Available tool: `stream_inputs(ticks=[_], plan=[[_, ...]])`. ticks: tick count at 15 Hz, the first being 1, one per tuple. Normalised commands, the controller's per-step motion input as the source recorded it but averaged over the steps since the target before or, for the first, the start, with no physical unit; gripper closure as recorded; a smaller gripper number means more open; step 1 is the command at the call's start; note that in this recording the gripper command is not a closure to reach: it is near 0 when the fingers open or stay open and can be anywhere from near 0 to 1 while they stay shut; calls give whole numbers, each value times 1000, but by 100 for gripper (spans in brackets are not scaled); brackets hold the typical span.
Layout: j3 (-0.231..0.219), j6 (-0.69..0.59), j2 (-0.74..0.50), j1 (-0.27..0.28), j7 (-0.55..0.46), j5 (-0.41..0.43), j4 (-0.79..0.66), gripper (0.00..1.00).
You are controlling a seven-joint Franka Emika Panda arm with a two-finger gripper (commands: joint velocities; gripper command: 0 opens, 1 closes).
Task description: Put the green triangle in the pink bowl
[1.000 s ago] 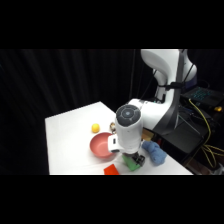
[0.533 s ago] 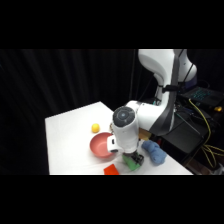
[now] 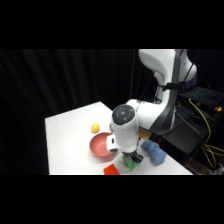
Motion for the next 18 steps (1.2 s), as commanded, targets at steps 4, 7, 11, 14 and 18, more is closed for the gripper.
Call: stream_inputs(ticks=[4,7,11,14,18], plan=[[-22,-226,-282,-7,-128,-16,-6,100],[-7,-351,-467,24,-86,-55,-20,100],[-3,-288,-405,37,-44,-132,12,100],[-48,-147,-219,-43,-35,-151,95,100],[-99,-64,-9,-150,-56,-90,176,100]])
